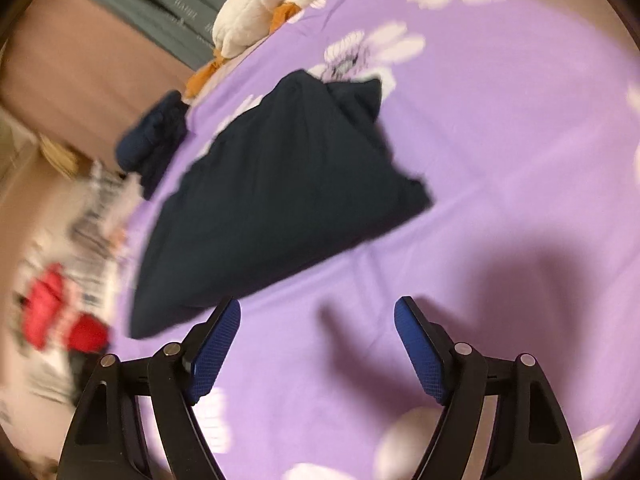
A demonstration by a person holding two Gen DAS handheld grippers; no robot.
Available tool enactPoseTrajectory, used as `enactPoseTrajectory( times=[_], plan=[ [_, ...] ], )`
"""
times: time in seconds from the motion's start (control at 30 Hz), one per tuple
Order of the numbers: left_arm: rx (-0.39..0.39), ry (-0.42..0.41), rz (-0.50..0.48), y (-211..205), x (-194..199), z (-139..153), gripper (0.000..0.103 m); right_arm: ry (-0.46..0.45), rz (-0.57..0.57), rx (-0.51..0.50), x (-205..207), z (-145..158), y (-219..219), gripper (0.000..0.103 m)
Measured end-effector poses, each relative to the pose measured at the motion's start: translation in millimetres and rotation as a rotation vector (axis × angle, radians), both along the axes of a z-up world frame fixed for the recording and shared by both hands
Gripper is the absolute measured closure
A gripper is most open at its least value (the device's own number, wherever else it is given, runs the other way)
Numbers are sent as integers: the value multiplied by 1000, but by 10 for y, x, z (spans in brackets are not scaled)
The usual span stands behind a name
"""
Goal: Fold large clothes
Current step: 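Move both open tools to the side edge of the navy garment, then grasp the navy garment's side edge with the left tool while the right tool grasps it too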
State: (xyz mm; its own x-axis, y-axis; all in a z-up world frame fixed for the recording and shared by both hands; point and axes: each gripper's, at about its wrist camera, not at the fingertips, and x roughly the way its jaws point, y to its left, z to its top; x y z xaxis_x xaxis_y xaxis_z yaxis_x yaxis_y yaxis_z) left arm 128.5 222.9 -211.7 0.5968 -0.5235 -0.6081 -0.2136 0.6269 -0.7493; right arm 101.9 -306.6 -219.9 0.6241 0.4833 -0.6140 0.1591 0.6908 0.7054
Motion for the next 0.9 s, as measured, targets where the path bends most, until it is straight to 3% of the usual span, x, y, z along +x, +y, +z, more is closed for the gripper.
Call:
enactPoseTrajectory(
  times=[0.13, 0.3, 0.57, 0.9],
  plan=[
    [-94, -14, -25, -120, 93, -18, 1, 13, -40, 114, 49, -125, 11, 24],
    [-164, -19, 23, -78, 207, -52, 1, -5, -78, 187, 143, -163, 49, 24],
    [-127, -15, 15, -98, 437, -5, 1, -17, -108, 187, 467, -131, 107, 24],
    [-96, -9, -35, -35, 737, -37, 4, -18, -167, 229, 579, -149, -36, 24]
  ],
)
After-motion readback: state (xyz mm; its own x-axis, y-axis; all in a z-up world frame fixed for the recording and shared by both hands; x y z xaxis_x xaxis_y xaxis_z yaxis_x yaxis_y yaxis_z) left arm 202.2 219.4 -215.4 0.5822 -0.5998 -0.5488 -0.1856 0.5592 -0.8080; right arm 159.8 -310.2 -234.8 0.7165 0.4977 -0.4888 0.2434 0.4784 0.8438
